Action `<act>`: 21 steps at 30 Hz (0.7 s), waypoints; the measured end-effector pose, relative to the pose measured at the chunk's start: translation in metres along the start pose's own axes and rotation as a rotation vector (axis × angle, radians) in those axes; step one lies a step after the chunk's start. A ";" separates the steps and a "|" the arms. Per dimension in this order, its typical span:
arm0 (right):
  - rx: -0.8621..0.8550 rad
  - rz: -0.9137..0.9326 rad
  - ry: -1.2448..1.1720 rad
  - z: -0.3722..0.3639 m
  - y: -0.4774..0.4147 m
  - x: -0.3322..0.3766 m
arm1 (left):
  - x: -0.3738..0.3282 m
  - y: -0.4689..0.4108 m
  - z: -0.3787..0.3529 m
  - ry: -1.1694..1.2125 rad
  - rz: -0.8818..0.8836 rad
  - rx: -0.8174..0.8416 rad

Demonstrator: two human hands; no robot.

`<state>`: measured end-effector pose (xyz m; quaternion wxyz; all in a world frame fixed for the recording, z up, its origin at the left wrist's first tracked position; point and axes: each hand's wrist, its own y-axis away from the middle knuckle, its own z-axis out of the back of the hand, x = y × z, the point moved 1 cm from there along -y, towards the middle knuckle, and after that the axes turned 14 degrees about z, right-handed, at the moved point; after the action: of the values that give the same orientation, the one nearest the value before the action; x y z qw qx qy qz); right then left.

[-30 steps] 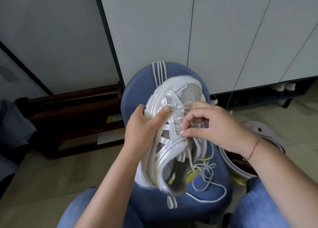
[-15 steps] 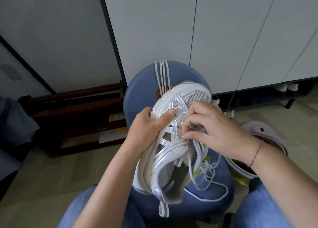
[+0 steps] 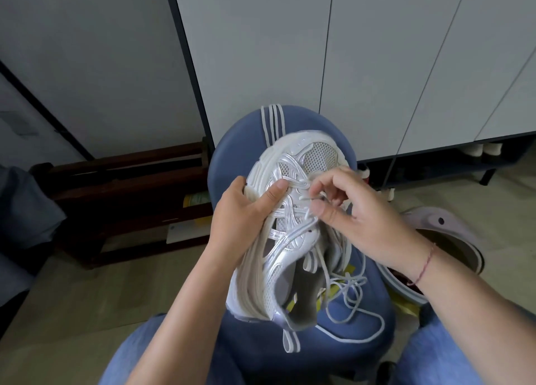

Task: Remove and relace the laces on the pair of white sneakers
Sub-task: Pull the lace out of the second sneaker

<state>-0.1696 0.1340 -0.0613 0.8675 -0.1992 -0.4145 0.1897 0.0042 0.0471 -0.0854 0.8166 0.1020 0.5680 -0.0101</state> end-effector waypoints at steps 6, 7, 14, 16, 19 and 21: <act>0.089 0.036 0.146 -0.004 -0.002 0.001 | 0.001 0.001 0.000 -0.035 -0.031 -0.004; 0.091 0.034 0.131 -0.004 -0.002 0.002 | 0.001 0.002 0.000 -0.034 -0.036 0.000; -0.195 -0.083 -0.131 0.004 -0.002 -0.006 | -0.001 0.001 0.000 0.023 -0.013 -0.046; -0.133 -0.045 -0.066 0.004 -0.001 -0.007 | -0.001 0.001 0.001 -0.015 -0.038 -0.084; -0.037 0.048 0.050 0.000 0.000 -0.003 | -0.002 0.003 0.001 -0.078 -0.070 -0.106; -0.004 0.084 0.168 -0.004 0.000 -0.003 | -0.002 0.005 -0.001 -0.114 -0.085 -0.109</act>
<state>-0.1678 0.1315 -0.0657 0.8901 -0.2333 -0.3317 0.2080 0.0037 0.0520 -0.0832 0.8509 0.0326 0.5240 -0.0194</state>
